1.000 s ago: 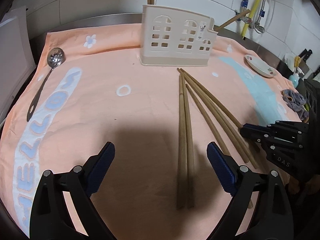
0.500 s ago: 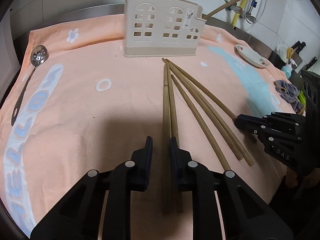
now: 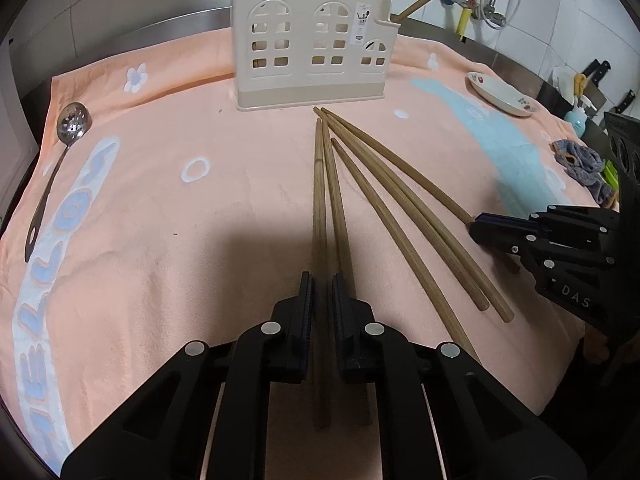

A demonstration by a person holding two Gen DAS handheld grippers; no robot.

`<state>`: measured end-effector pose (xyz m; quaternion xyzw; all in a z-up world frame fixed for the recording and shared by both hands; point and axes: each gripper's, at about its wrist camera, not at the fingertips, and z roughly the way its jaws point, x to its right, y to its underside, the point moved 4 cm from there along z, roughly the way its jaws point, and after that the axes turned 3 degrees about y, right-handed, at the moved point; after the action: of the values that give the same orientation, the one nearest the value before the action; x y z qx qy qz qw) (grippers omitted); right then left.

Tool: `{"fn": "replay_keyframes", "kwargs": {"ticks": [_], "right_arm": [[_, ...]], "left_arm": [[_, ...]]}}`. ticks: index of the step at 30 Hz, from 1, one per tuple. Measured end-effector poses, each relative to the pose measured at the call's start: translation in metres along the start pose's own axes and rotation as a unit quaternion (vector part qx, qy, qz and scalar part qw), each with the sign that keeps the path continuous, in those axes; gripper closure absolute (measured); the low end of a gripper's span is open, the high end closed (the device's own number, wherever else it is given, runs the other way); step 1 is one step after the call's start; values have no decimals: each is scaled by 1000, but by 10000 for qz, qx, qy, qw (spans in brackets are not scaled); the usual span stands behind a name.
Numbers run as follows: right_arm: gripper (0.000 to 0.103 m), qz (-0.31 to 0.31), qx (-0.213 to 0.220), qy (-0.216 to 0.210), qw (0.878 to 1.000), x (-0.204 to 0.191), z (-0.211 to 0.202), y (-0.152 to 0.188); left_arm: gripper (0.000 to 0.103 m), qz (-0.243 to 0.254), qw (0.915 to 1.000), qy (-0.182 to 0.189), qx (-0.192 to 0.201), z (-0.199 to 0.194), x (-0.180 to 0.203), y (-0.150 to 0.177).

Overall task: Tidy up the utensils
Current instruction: 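Close the left tool on a chopstick while the right tool grasps another, then lift the left tool's chopstick upright over the holder while the right tool carries its own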

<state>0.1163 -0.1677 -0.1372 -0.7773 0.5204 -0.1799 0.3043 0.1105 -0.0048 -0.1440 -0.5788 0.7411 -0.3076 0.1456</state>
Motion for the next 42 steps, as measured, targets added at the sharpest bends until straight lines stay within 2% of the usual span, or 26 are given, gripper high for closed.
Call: {"fn": "replay_keyframes", "kwargs": {"ticks": [8,16,21,26,42], "right_arm": [[96,13,117,2,9999,-1,-4,0],[96,-53,584,67,9983,2,-36,-20],[96,-182,1023,94,9945,3,-64,-48],[96,-264,1271,-21,9915,4,-80,-78],[97,-411,1440,-325,9882,31,-123,-176]], "left_arm": [[97,-126,9998,-118,69,-2,-2,-4],[97,-97,9985,-169,503,-32,-6,-24],[97,-33,9967,-90,805,-51,-5,-43],[97,50,9946,-13,1036,-61,-4,-67],[97,391,9886,211,1438,-89,2,-144]]}}
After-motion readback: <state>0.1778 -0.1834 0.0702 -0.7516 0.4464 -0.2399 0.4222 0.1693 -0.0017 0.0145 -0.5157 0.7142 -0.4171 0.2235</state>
